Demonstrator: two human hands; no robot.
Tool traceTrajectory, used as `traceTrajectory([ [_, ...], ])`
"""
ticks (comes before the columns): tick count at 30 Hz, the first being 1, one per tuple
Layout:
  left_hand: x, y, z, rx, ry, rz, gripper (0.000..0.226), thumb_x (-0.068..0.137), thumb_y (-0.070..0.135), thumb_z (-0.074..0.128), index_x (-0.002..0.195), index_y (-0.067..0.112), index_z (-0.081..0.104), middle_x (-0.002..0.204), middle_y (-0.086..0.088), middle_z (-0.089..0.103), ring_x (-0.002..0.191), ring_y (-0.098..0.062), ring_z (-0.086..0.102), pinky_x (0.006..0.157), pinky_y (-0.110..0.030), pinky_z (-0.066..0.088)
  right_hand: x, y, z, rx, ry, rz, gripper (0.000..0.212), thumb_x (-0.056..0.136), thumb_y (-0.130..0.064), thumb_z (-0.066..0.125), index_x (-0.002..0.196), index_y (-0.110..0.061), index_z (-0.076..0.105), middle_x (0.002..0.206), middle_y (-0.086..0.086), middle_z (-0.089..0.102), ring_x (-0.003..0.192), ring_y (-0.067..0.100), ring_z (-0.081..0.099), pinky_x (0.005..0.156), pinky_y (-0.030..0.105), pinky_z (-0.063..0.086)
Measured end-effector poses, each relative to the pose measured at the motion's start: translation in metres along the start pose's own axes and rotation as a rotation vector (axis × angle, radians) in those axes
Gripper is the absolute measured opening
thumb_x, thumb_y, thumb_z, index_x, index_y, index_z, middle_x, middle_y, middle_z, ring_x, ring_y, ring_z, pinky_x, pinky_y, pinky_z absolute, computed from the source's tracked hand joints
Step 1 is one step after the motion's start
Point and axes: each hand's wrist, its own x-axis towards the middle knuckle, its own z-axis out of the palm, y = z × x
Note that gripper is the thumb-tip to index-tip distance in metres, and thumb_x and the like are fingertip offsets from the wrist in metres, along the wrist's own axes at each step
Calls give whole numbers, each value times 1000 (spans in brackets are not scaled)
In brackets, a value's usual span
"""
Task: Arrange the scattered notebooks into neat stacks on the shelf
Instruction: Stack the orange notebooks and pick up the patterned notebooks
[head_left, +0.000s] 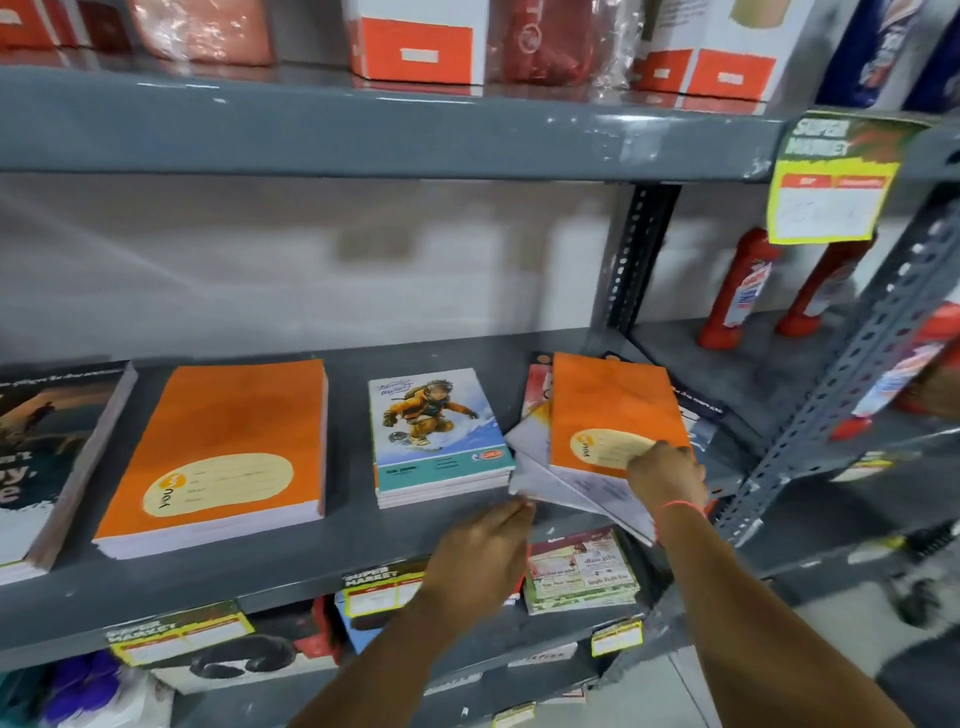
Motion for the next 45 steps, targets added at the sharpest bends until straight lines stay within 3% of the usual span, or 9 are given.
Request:
traceTrajectory([
  [5, 87, 46, 9, -376, -60, -358, 28, 93, 10, 35, 111, 9, 56, 113, -14, 64, 104, -31, 61, 80, -36, 49, 18, 32, -7, 116, -23, 44, 34, 87, -7, 41, 117, 5, 52, 127, 27, 54, 116, 39, 50, 85, 37, 43],
  [12, 138, 38, 31, -367, -210, -765, 27, 91, 6, 41, 112, 1, 56, 121, -19, 60, 108, -33, 57, 74, -33, 44, 33, 53, -13, 538, -49, 170, 29, 74, -4, 58, 99, 9, 62, 100, 24, 64, 91, 37, 60, 67, 31, 36],
  [16, 153, 32, 30, -535, -159, -968, 26, 89, 9, 48, 110, 0, 59, 116, -18, 63, 99, -29, 61, 63, -27, 38, 37, 58, -18, 585, -90, 149, 11, 70, 1, 62, 63, -4, 55, 81, 15, 59, 78, 24, 55, 66, 30, 39],
  [19, 159, 33, 29, -801, -72, -1127, 19, 85, 5, 54, 101, 0, 61, 87, -12, 62, 73, -22, 56, 58, -28, 41, 40, 60, -26, 595, -123, 121, 17, 70, -2, 67, 85, -2, 58, 84, 15, 61, 78, 25, 55, 71, 36, 46],
  [22, 158, 40, 19, -957, 13, -1172, 4, 80, 1, 54, 81, 1, 59, 60, -6, 47, 58, -19, 47, 56, -27, 41, 42, 58, -38, 691, -187, 141, 29, 68, 0, 69, 94, -4, 57, 65, 9, 54, 58, 22, 48, 56, 32, 39],
  [27, 143, 26, -16, -1051, 156, -1095, 25, 76, -4, 51, 54, 8, 46, 57, -9, 43, 50, -20, 35, 47, -24, 28, 32, 26, -51, 883, -294, 55, 35, 69, 14, 64, 67, -12, 40, 52, 9, 40, 45, 17, 32, 45, 28, 30],
  [31, 114, -4, -64, -1024, 289, -1047, 32, 77, -4, 52, 53, 17, 54, 65, -10, 59, 61, -25, 57, 58, -32, 52, 5, -24, -54, 966, -354, -67, 39, 70, 11, 65, 54, -13, 38, 29, -1, 43, 25, 10, 35, 31, 14, 28],
  [37, 38, -81, -144, -864, 592, -1020, 37, 73, -11, 50, 47, 15, 52, 55, -2, 56, 56, -19, 50, 57, -21, 42, -74, -135, -31, 1044, -580, -279, 34, 73, 12, 63, 65, -13, 41, 36, 3, 49, 24, 6, 41, 32, 11, 33],
  [45, -77, -169, -186, -825, 521, -1232, 52, 83, -9, 50, 44, 23, 58, 36, 6, 57, 78, -23, 49, 76, -29, 43, -170, -211, 39, 932, -767, -357, 38, 74, 14, 60, 51, -10, 41, 55, 8, 40, 30, 10, 37, 33, 14, 30],
])
